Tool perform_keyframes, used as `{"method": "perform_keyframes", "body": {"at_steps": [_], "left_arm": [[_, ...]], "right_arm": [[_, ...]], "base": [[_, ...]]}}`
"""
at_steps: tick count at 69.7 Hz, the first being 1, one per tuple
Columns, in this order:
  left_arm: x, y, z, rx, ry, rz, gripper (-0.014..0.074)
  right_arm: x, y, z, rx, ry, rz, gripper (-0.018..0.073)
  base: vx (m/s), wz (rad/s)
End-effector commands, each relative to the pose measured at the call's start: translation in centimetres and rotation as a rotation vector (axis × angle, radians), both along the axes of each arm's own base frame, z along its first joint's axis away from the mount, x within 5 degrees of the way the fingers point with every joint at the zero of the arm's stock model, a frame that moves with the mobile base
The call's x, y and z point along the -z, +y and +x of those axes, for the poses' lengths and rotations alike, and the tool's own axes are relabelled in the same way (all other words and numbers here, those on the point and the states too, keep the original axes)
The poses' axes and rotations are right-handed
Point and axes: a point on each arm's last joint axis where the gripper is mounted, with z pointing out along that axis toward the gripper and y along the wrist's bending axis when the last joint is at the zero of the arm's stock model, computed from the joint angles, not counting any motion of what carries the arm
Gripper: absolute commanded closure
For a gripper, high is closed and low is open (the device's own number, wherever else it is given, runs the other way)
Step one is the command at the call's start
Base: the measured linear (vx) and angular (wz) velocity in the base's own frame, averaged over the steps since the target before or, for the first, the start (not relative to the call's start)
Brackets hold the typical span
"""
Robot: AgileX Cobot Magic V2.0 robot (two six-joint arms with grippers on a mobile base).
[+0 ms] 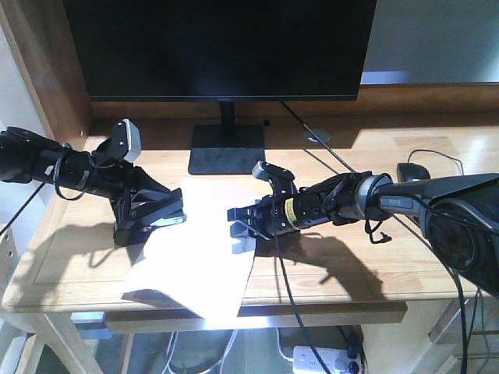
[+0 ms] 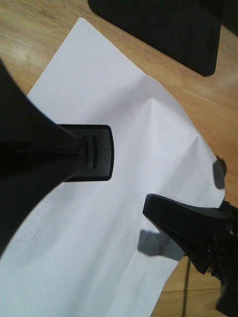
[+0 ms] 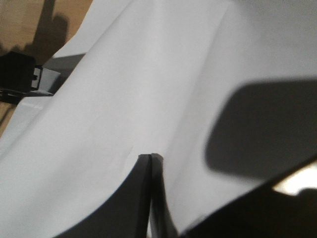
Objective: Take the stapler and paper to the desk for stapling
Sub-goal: 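Flatten the paper on the desk with the right gripper and release it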
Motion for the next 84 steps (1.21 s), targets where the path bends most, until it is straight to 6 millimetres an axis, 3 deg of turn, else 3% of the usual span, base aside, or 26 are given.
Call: {"method": "perform_keyframes", "body": {"at_steps": [1, 15, 42, 67, 84], "left_arm": [[-4.1, -0.4, 0.1, -0.008, -0.075, -0.065, 0.0603], [-4.1, -0.4, 0.1, -0.007, -0.075, -0.065, 0.0603], [-4.1, -0.4, 0.1, -0.007, -0.075, -0.065, 0.0603], [-4.1, -0.4, 0.1, -0.007, -0.075, -0.065, 0.0603], [-4.1, -0.4, 0.1, -0.007, -0.075, -0.065, 0.0603]], "right_arm": [[-4.1, 0.5, 0.8, -0.020, -0.080, 0.071, 0.0438], [-5.0, 0.5, 1.6, -0.002, -0.120, 0.071, 0.0336], [-5.1, -0.1, 2.5, 0.110, -0.157, 0.030, 0.0228], [-5.0, -0.5, 2.9, 0.159, -0.173, 0.009, 0.0018], [-5.1, -1.0, 3.3, 0.214, -0.205, -0.033, -0.0027]], "base": [[0.00, 0.00], [0.00, 0.00], [0.00, 0.00], [0.00, 0.00], [0.00, 0.00]]}}
